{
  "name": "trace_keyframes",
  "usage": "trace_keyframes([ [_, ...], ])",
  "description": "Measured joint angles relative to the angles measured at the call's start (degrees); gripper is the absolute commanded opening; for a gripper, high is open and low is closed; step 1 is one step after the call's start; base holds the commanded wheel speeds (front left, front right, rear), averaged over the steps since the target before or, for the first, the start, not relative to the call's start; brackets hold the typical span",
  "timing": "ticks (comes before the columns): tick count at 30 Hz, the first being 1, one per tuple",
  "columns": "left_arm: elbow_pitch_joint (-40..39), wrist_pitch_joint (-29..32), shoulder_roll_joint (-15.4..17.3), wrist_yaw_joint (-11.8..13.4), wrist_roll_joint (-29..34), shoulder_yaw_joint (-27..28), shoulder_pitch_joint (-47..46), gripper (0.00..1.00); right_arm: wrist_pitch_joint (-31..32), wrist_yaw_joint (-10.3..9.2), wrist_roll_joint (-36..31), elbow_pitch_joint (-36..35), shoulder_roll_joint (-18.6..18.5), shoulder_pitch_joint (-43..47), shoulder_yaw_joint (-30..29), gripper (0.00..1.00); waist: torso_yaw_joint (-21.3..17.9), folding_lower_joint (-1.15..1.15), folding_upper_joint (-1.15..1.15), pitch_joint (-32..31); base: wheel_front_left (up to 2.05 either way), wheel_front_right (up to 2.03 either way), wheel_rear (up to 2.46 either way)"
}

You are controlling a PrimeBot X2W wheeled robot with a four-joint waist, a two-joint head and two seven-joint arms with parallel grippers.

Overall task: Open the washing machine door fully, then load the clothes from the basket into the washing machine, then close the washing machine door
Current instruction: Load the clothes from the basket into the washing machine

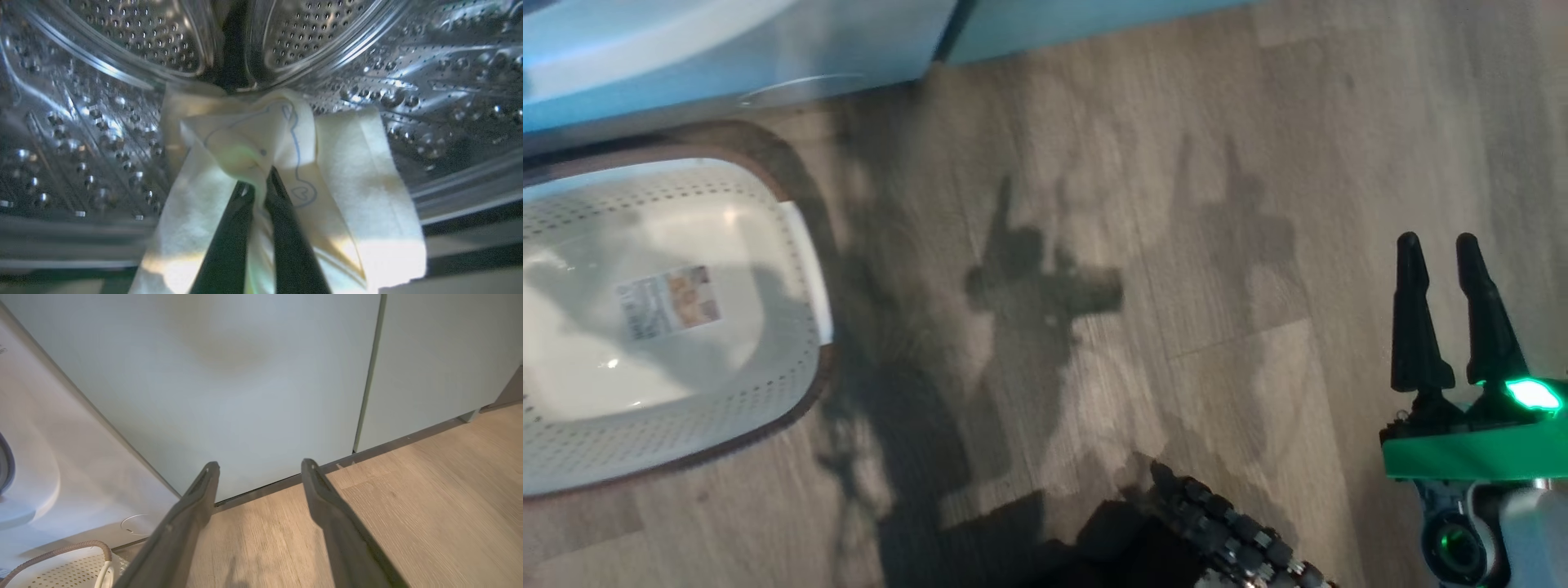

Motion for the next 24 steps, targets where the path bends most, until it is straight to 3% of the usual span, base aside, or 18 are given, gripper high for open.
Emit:
trace_keyframes([
  [6, 1.58, -7.0, 1.69, -0.82, 3.78, -0.69, -6.32, 0.0, 0.0, 0.0, 1.59, 0.03, 0.01, -0.07, 1.7, 1.0, -2.96, 0.0, 0.0, 1.73, 0.0, 0.0, 0.0],
  [14, 4.46, -25.96, 4.57, -1.18, 11.61, -3.15, -14.52, 0.0, 0.0, 0.0, 2.57, 0.05, 0.03, -0.83, 2.03, 1.0, -4.95, 0.0, 0.0, 3.52, 0.0, 0.0, 0.0],
  [18, 9.57, -26.73, 4.13, -1.44, 11.33, -4.02, -15.73, 0.0, 0.0, 0.0, 2.57, 0.08, 0.03, -0.82, 2.03, 1.0, -4.59, 0.0, 0.0, 3.75, 0.0, 0.0, 0.0],
  [23, 16.77, -19.25, 2.79, -1.61, 8.21, -3.94, -15.53, 0.0, 0.0, 0.0, 2.56, 0.09, 0.03, -0.88, 2.1, 1.0, -3.8, 0.0, 0.0, 3.94, 0.0, 0.0, 0.0],
  [24, 17.07, -18.55, 2.53, -1.63, 7.75, -3.91, -15.54, 0.05, 0.0, 0.0, 2.56, 0.1, 0.03, -0.98, 2.1, 1.0, -3.7, 0.0, 0.0, 4.0, 0.0, 0.0, 0.0],
])
